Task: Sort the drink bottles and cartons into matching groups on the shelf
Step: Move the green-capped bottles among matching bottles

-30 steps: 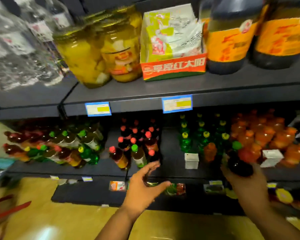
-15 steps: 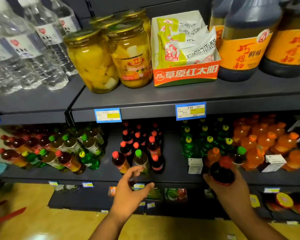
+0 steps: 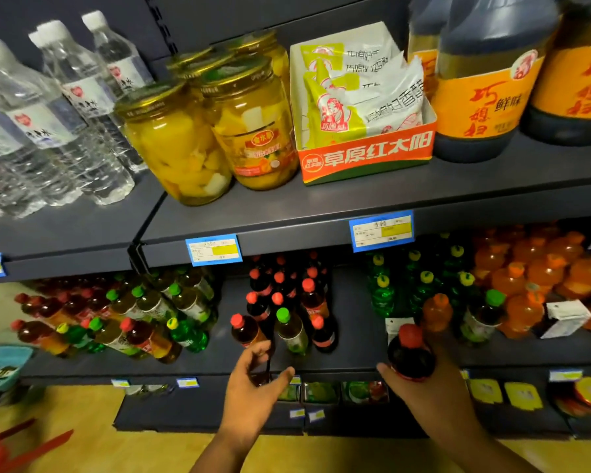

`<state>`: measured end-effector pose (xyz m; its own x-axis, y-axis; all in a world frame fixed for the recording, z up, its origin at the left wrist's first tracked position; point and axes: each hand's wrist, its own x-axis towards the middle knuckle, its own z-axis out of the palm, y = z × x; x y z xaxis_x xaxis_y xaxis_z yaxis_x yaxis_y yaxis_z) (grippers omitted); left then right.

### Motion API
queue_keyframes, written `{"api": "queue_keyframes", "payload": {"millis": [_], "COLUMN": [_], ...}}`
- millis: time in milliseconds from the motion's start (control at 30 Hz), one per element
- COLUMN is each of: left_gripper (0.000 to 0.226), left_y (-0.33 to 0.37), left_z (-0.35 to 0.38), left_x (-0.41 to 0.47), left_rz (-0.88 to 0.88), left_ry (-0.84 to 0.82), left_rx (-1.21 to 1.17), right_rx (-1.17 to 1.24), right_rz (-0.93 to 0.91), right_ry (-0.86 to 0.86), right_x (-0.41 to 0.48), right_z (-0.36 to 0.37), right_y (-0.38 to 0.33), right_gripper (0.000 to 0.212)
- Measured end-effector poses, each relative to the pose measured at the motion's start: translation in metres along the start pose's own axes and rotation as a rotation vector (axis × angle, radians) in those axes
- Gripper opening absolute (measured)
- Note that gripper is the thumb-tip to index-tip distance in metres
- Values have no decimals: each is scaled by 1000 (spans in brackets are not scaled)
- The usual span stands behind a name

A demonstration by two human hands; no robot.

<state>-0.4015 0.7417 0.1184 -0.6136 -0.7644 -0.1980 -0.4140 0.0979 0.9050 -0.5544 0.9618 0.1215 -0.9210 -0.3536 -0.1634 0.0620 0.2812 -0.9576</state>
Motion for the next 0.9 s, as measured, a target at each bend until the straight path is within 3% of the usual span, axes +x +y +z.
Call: {"api": "queue_keyframes", "payload": {"millis": [167,367,467,533,633,700,900], "left_gripper": [62,77,78,83,90,92,79], "left_y": [-32,-79,-89,-95,-110,-120,-128], "left_z": [-7,5,21,32,47,58,75], "left_x": [25,79,109,126,145,153,162], "left_rz": [12,39,80,86,48,18,-7], "left_ry": [-75,-125,-104,-102,-100,-105,-58], "left_rx": [-21,-11,-56,-63,-98,-124,-111], "right_rx": [44,61,-57,-115,-97,-47,-86], "right_rz": [54,122,110,99,116,127,82], "right_ry": [-22,117,125,359,229,256,149], "right_x": [-6,-20,-15,-14,-1,-5,16], "right_z": [32,64,76,71,88,88,85], "right_y": [8,14,100,155,90,43,77], "right_gripper": [63,64,64,93,82,67,72]}}
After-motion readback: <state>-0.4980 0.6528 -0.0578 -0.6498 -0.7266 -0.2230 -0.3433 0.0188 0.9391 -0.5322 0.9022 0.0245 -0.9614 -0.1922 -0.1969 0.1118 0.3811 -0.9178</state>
